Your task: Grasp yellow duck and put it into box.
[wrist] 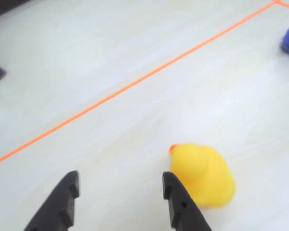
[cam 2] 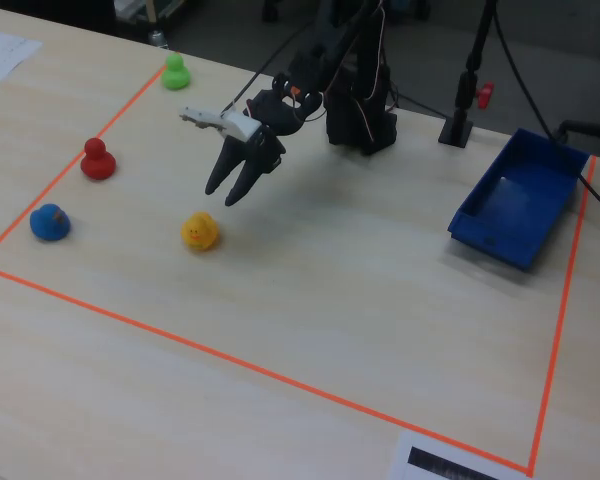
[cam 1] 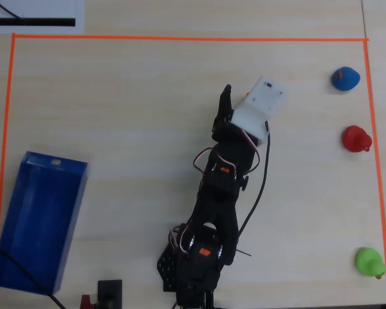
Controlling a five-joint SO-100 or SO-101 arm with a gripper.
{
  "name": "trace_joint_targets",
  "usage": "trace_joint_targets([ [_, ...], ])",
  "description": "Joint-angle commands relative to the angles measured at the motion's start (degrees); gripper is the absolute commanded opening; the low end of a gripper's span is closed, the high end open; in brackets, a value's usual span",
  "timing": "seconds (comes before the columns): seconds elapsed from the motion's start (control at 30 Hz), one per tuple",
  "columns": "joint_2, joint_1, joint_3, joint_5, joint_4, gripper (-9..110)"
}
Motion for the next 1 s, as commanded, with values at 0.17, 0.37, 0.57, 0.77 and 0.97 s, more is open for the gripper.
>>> trace_joint_targets([
  [0.17,-13.27,4.66,-16.79,-0.79,1.23,29],
  [0.37,-16.00,6.68,-11.78,-3.78,-2.72,33],
  [0.57,-16.26,6.68,-6.94,-6.24,-3.60,33],
  [0.77,-17.67,6.33,-6.42,-7.29,-3.87,33],
  [0.97,-20.04,6.33,-7.65,-8.09,-4.75,34],
])
